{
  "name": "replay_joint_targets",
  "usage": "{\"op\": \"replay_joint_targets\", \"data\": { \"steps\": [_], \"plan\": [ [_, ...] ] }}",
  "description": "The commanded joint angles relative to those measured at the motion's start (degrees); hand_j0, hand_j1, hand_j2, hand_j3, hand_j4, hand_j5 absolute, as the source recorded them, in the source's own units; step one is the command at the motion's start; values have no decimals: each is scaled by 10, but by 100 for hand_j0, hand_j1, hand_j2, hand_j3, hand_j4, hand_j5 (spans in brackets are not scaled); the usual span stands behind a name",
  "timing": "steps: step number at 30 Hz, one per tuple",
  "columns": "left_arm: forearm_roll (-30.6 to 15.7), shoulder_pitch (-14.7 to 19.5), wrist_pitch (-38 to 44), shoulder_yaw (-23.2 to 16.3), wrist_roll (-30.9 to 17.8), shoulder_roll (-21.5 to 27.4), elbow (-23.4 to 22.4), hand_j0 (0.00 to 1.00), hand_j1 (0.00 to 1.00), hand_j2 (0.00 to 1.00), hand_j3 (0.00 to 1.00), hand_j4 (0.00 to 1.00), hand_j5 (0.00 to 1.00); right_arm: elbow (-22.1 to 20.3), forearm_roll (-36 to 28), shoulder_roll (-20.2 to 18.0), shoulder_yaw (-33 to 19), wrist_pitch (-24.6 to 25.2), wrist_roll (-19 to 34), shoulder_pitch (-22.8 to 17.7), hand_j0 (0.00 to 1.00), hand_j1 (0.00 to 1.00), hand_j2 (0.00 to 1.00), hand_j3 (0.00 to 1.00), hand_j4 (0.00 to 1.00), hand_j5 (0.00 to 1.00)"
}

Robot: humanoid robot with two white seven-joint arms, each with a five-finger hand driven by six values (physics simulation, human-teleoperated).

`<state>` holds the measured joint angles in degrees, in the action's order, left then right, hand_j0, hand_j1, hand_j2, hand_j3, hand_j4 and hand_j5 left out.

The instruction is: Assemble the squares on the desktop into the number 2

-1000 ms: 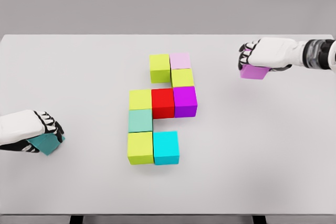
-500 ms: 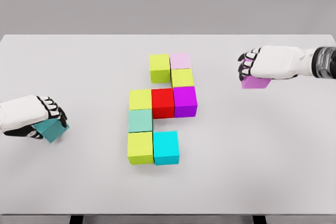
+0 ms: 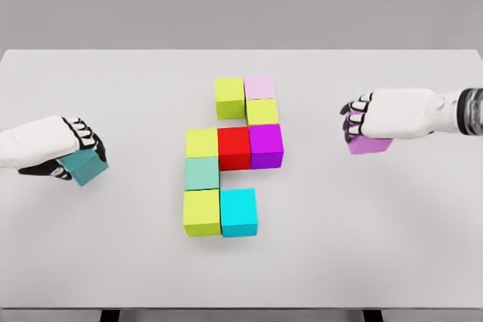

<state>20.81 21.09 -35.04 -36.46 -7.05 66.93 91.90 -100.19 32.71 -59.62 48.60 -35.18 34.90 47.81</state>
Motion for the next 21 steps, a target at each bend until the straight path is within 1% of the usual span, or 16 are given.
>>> {"op": "replay_joint_targets", "data": {
  "steps": [1, 8, 12, 16, 21],
  "plan": [
    [-1, 1, 0, -1, 0, -7, -1, 56, 56, 56, 56, 56, 56, -10, -16, -11, 10, 2, 1, 0, 63, 63, 63, 63, 63, 63],
    [0, 21, 0, -2, 0, -25, -13, 56, 56, 56, 56, 56, 56, -10, -19, -5, 22, 2, 1, -20, 63, 63, 63, 63, 63, 63],
    [8, 28, 0, -3, 0, -35, -15, 56, 56, 56, 56, 56, 56, -11, -48, 2, 25, 2, 1, -25, 63, 63, 63, 63, 63, 63],
    [10, 35, 0, -3, -1, -46, -16, 56, 56, 56, 56, 56, 56, -11, -53, 16, 26, 2, 1, -38, 63, 63, 63, 63, 63, 63],
    [26, 47, 0, -3, -1, -65, -30, 56, 56, 56, 56, 56, 56, -11, -55, 34, 26, 2, 1, -51, 63, 63, 63, 63, 63, 63]
  ]
}}
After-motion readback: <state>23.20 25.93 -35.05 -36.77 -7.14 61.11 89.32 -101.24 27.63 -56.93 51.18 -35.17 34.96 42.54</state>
